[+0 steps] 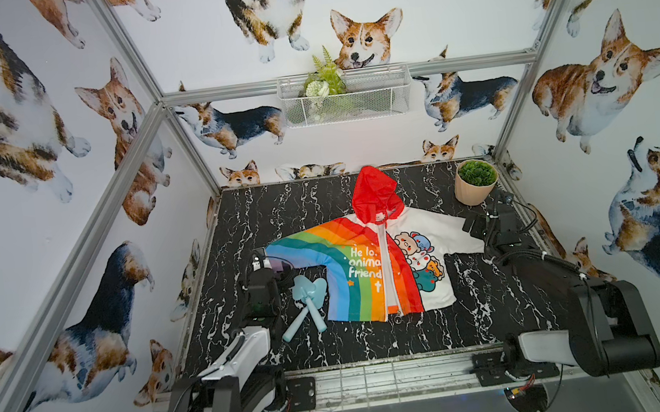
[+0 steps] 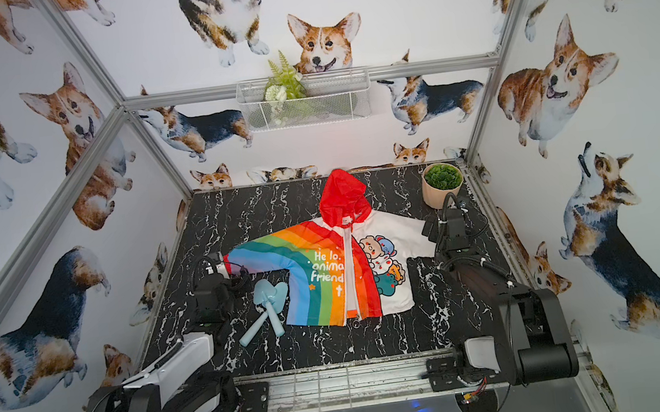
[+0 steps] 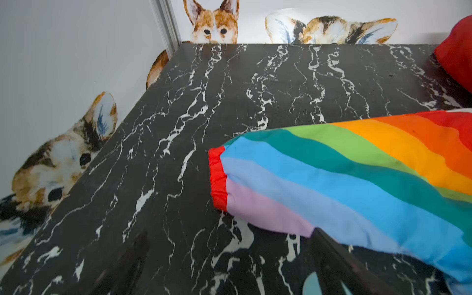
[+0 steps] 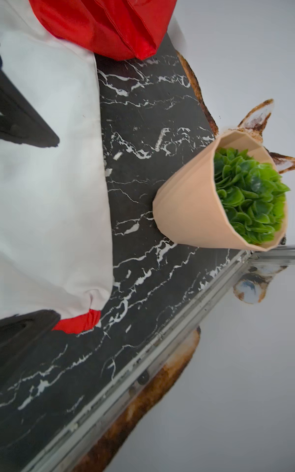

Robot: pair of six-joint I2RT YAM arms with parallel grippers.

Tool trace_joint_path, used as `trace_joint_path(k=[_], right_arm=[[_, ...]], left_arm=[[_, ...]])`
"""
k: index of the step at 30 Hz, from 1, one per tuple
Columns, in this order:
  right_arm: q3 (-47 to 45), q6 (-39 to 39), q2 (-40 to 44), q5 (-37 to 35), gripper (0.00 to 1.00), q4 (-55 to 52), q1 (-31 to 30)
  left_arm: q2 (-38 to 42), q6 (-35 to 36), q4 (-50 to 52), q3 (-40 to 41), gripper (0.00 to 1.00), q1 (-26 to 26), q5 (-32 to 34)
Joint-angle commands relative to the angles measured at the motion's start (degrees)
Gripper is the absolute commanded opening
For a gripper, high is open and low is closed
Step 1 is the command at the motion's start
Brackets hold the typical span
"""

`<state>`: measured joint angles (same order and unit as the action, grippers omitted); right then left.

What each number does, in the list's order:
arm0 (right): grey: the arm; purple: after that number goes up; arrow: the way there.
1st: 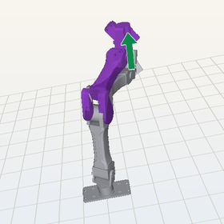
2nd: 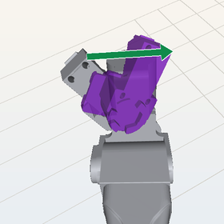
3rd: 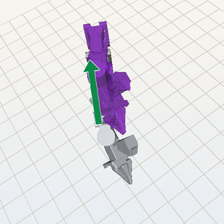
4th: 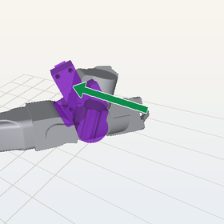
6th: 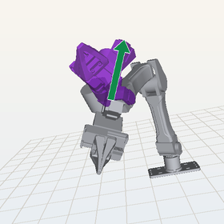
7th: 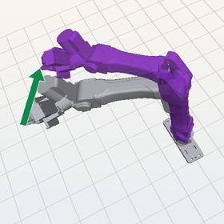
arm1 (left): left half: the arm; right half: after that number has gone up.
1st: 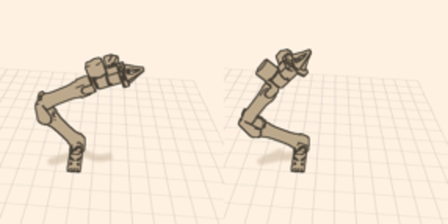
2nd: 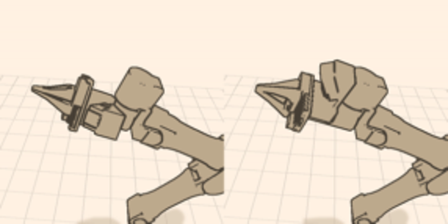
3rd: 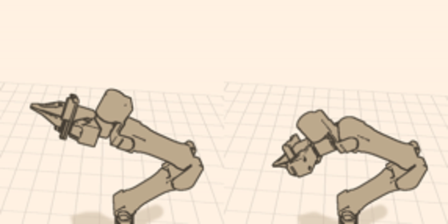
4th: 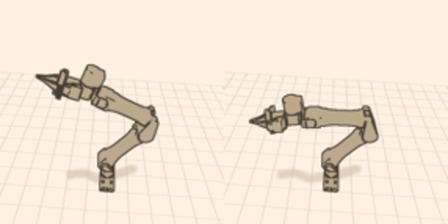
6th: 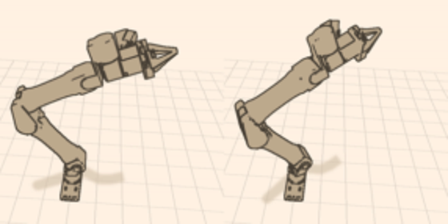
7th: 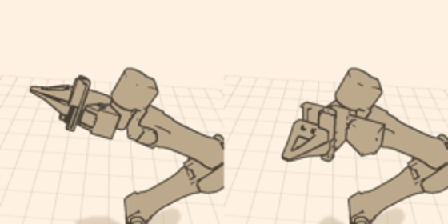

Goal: Unzip the jacket
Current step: Reset both arms

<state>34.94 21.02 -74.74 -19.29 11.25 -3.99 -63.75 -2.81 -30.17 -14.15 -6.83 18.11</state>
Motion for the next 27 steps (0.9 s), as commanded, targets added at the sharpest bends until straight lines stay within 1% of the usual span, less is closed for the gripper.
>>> trace_joint_path(k=[1,2,4,6,9,11,12,13,14,17,20,21,23,25,27], right_arm=[[1.8,-3.3,-1.4,-3.8,1.00,-1.5,0.4],[2.1,-4.3,-1.7,-3.5,1.00,-1.2,0.3],[2.7,-6.7,-2.4,-4.8,0.99,-2.0,0.3],[2.1,-8.9,-3.7,-5.6,1.00,-0.4,0.4],[0.7,-11.1,-6.3,-3.6,1.00,4.2,0.4],[0.8,-12.6,-8.7,-3.1,1.00,6.3,0.4],[0.7,-13.3,-9.8,-2.6,1.00,7.5,0.4],[0.5,-14.0,-10.9,-1.7,1.00,9.1,0.4],[-0.1,-14.8,-11.7,-0.3,1.00,11.4,0.4],[-1.5,-16.2,-11.0,3.2,0.99,12.8,0.4],[-5.1,-16.8,-9.1,4.4,0.99,17.7,0.4],[-7.0,-16.8,-8.1,4.6,1.00,20.1,0.4],[-10.9,-16.4,-6.8,4.1,1.00,26.2,0.4],[-13.1,-16.3,-6.9,3.8,0.99,30.6,0.5],[-13.5,-16.4,-6.8,4.2,1.00,31.1,0.4]], left_arm=[[-5.9,5.7,-11.1,-0.9,1.00,0.1,-1.1],[-6.4,5.5,-8.7,-2.1,1.00,0.1,-2.1],[-8.2,6.0,-11.4,-2.3,1.00,0.1,-2.1],[-9.0,6.0,-11.9,-2.7,1.00,0.2,-3.4],[-10.8,6.1,-14.0,-3.1,1.00,0.6,-6.3],[-12.8,5.4,-17.0,-3.1,1.00,1.7,-9.9],[-14.9,4.4,-20.7,-2.8,1.00,2.7,-14.2],[-16.6,4.6,-24.1,-2.8,1.00,3.4,-16.7],[-18.4,4.6,-24.1,-3.6,1.00,3.7,-17.5],[-23.0,3.8,-27.2,-4.1,1.00,4.4,-17.4],[-26.8,3.6,-30.0,-4.7,1.00,4.5,-16.6],[-25.6,3.3,-25.6,-5.7,1.00,4.4,-16.2],[-26.4,2.2,-23.7,-7.4,1.00,4.4,-12.5],[-26.4,2.4,-24.0,-7.4,1.00,4.0,-11.8],[-26.0,2.4,-22.9,-7.6,1.00,3.5,-10.8]])
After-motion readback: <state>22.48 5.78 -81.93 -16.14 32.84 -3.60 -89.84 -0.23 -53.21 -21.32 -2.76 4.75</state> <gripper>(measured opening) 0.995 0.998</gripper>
